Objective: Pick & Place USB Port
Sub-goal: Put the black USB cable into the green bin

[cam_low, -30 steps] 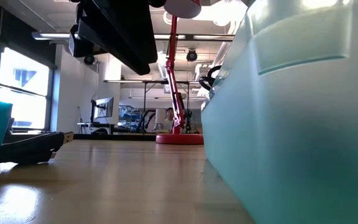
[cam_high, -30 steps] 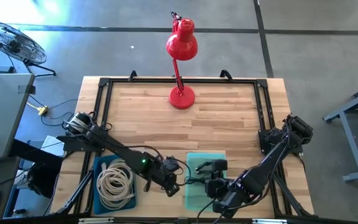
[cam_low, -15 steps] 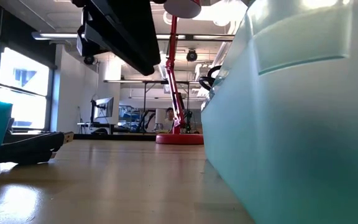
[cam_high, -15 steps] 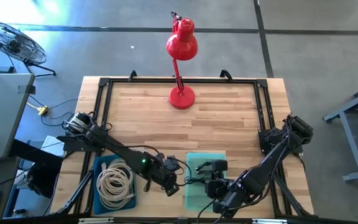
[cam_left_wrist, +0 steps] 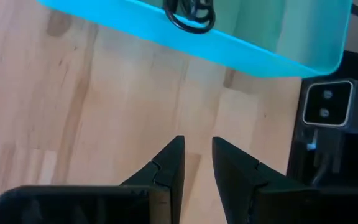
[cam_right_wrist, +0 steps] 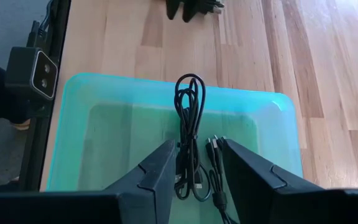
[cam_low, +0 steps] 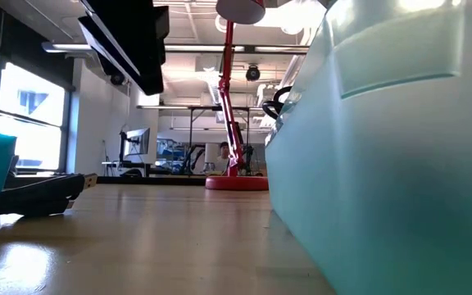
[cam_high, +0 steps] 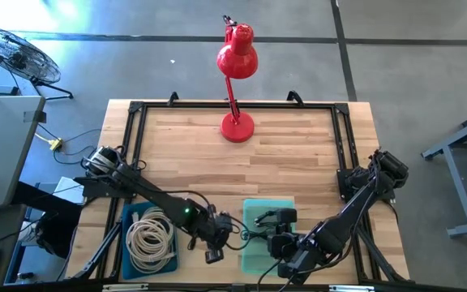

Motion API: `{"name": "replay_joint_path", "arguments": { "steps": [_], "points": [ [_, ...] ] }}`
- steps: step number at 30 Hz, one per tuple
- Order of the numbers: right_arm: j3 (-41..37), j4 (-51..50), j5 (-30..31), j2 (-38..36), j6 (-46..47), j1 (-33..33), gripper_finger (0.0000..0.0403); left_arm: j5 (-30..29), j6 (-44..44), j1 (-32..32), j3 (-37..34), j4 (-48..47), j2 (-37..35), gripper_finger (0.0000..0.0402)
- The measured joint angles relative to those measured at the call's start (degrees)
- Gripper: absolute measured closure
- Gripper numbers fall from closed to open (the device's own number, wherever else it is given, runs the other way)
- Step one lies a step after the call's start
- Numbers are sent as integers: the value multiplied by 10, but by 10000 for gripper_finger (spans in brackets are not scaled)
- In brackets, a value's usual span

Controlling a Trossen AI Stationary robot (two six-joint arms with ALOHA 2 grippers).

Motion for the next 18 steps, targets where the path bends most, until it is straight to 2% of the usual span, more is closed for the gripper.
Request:
{"name": "replay_joint_path", "arguments": {
  "steps": [4,10,18],
  "points": [
    [0,0,3,0,-1,-1,277,2,-7,1,0,1,0,322],
    [0,0,4,0,-2,-1,277,-29,-118,1,0,-60,0,322],
    [0,0,4,0,-2,-1,277,-54,-201,2,0,-104,0,322]
  ]
}}
